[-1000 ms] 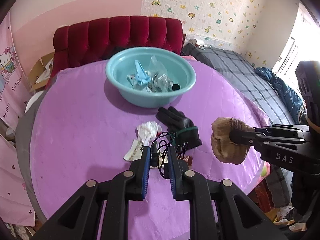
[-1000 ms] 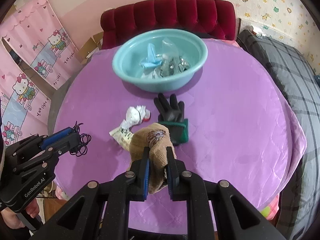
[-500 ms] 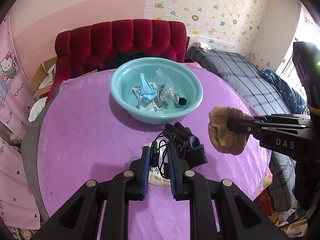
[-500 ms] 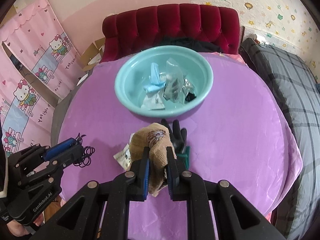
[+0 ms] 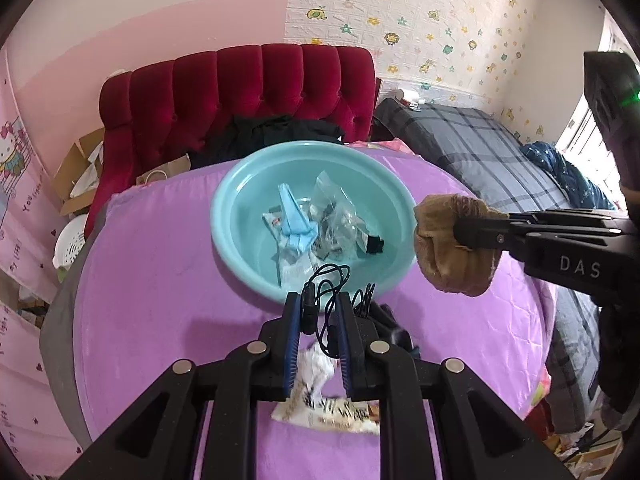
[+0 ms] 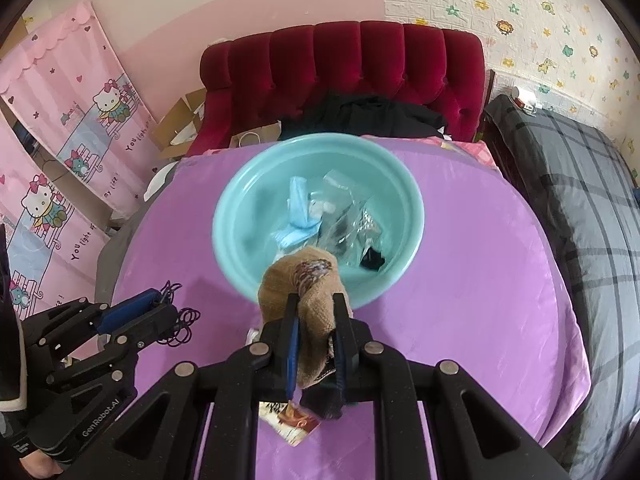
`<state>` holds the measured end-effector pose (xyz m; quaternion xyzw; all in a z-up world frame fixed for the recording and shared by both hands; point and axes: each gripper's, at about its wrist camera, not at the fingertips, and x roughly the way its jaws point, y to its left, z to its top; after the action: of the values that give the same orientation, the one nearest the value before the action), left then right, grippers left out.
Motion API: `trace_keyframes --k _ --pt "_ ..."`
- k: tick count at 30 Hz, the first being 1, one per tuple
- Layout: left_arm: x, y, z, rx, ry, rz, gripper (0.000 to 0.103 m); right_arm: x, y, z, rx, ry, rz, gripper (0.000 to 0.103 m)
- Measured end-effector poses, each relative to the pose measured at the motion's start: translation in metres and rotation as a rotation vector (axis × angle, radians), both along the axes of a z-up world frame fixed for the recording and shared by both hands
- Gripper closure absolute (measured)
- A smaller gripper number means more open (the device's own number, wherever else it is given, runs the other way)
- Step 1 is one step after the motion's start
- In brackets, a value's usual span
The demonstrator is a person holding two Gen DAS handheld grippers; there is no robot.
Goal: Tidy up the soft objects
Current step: 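Carry the earphones and brown pouch with both grippers over the teal basin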
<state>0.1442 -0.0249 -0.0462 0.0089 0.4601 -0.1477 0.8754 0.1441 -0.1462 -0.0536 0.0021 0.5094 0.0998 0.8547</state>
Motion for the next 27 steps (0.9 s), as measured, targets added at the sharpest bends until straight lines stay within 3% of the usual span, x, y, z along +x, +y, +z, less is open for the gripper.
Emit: trace_keyframes --k 15,27 --pt "0.082 -0.021 -0.027 0.041 0.026 -0.011 0.084 0.082 -0.005 -0.021 -0.012 0.029 -0.016 0.089" --pt "0.133 -0.035 -0.060 0.061 0.061 0.003 0.084 0.140 -0.005 -0.063 -0.051 0.075 -0.018 0.089"
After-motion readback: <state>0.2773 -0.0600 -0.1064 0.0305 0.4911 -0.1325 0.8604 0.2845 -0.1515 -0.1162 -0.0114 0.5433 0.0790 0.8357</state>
